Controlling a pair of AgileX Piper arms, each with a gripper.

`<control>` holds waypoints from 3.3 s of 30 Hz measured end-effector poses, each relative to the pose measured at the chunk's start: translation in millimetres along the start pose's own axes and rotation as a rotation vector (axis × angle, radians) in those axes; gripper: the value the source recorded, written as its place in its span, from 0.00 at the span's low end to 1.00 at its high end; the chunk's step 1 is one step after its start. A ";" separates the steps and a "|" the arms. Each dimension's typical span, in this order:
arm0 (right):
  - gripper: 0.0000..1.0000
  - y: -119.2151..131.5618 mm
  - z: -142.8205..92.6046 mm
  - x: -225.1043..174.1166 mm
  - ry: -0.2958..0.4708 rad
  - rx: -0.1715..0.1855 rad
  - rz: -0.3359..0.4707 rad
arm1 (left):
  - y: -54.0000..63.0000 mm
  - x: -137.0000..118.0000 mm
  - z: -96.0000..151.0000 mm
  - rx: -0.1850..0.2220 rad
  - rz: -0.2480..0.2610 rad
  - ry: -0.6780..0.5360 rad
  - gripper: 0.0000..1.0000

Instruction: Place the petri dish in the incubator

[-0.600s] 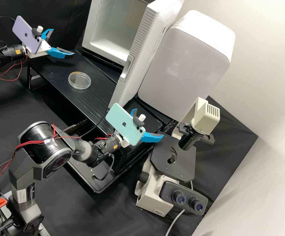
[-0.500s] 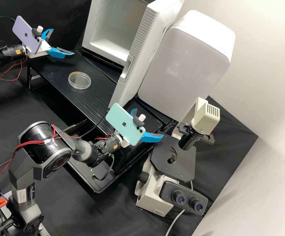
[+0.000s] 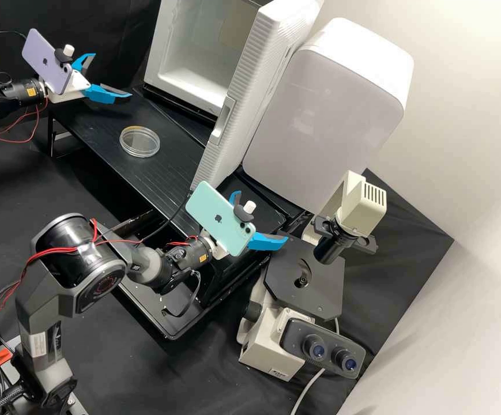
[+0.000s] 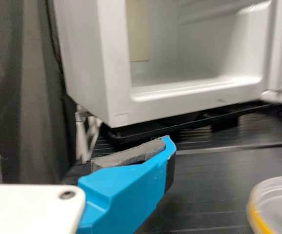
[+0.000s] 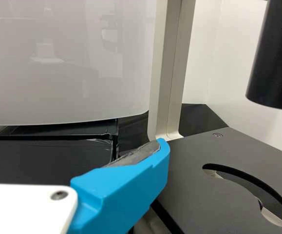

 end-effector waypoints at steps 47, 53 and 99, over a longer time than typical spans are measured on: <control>1.00 0.0 0.0 0.0 0.000 0.000 0.000 | -1.3 -81.9 85.7 -0.025 -0.016 -0.328 1.00; 1.00 0.0 0.0 0.0 0.000 0.000 0.000 | -11.6 -76.4 83.7 -0.021 -0.056 -0.269 1.00; 1.00 0.0 0.0 0.0 0.000 0.000 0.000 | -43.1 -57.1 112.1 -0.117 -0.274 -0.354 1.00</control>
